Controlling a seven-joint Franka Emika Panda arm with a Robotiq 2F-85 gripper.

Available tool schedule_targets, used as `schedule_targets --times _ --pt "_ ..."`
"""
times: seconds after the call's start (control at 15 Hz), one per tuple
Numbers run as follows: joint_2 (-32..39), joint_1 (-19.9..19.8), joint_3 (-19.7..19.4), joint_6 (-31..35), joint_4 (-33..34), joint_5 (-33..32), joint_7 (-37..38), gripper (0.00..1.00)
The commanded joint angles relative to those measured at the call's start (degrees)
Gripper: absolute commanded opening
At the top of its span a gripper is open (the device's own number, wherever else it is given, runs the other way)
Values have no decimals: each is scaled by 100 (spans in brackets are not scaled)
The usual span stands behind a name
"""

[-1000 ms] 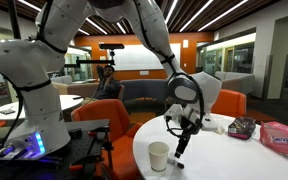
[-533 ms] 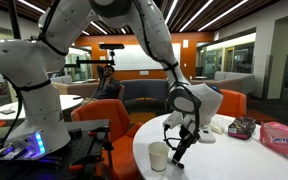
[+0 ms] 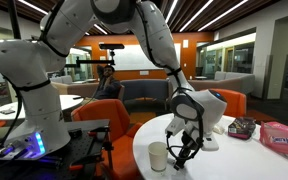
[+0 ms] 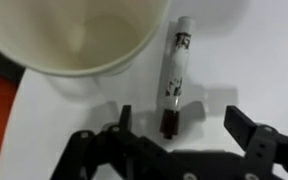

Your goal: Put the marker in the cup

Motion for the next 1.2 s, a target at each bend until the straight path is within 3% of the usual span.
schedule_targets --times 0.0,0.07,0.2,0.73,0.8,1.13 --pt "104 -125 116 0 125 191 -245 100" --pt "126 -135 117 10 145 194 -274 75" --pt "144 -154 108 25 169 215 -269 68" --pt "101 -183 128 60 169 216 -314 5" --pt "48 -182 130 88 139 219 -321 0" --pt "-442 23 -23 481 -174 43 -243 5"
